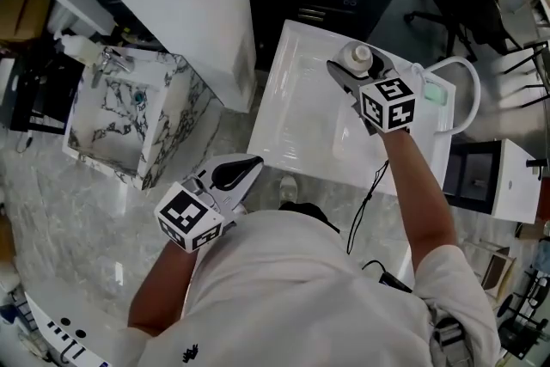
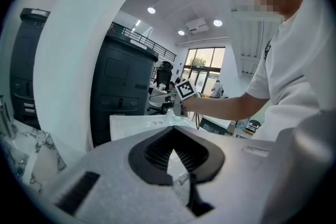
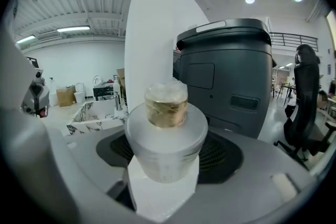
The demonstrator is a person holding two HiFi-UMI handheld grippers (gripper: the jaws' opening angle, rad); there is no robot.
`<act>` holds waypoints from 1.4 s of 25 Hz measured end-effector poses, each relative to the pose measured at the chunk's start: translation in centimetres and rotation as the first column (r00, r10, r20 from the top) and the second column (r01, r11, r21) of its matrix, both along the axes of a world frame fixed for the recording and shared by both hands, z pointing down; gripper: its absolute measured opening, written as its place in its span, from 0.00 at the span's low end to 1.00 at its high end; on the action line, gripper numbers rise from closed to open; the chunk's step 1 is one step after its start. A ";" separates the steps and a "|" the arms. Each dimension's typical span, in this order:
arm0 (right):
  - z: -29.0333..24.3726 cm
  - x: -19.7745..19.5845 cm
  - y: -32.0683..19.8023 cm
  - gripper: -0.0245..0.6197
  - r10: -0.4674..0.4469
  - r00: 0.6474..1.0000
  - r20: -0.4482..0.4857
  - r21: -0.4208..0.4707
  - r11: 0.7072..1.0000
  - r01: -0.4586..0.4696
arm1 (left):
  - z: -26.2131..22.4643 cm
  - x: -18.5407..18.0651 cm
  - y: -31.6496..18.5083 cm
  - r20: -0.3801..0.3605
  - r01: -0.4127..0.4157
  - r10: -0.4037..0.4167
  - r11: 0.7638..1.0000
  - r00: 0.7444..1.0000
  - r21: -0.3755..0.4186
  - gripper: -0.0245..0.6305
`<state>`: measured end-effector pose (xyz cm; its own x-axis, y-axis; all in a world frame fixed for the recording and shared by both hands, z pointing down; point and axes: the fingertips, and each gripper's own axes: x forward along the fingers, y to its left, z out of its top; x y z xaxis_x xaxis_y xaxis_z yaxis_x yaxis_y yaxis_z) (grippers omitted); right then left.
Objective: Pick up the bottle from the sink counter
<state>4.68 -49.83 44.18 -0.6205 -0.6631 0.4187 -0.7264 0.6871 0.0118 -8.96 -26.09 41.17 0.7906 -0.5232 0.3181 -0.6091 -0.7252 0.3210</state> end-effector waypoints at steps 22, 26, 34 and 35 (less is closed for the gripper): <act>-7.0 -4.7 14.5 0.58 -0.015 1.000 -0.010 0.016 1.000 0.015 | -0.2 -5.8 8.0 -0.040 -0.094 0.094 0.996 0.995 0.002 0.05; -7.5 -5.7 16.5 0.58 -0.014 1.000 -0.016 0.022 1.000 0.015 | 0.1 -6.8 9.1 -0.044 -0.107 0.108 0.994 0.993 0.004 0.05; -7.8 -6.7 19.4 0.58 -0.008 1.000 -0.020 0.025 1.000 0.009 | 0.5 -7.8 10.8 -0.046 -0.125 0.125 0.992 0.991 0.009 0.05; -7.8 -6.7 19.6 0.58 -0.008 1.000 -0.021 0.025 1.000 0.008 | 0.5 -7.9 10.9 -0.048 -0.125 0.125 0.992 0.991 0.008 0.05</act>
<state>-2.06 -30.22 36.38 -0.6172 -0.6687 0.4147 -0.7204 0.6922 0.0440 -16.87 -15.15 41.68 0.8642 -0.4208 0.2759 -0.4976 -0.7962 0.3441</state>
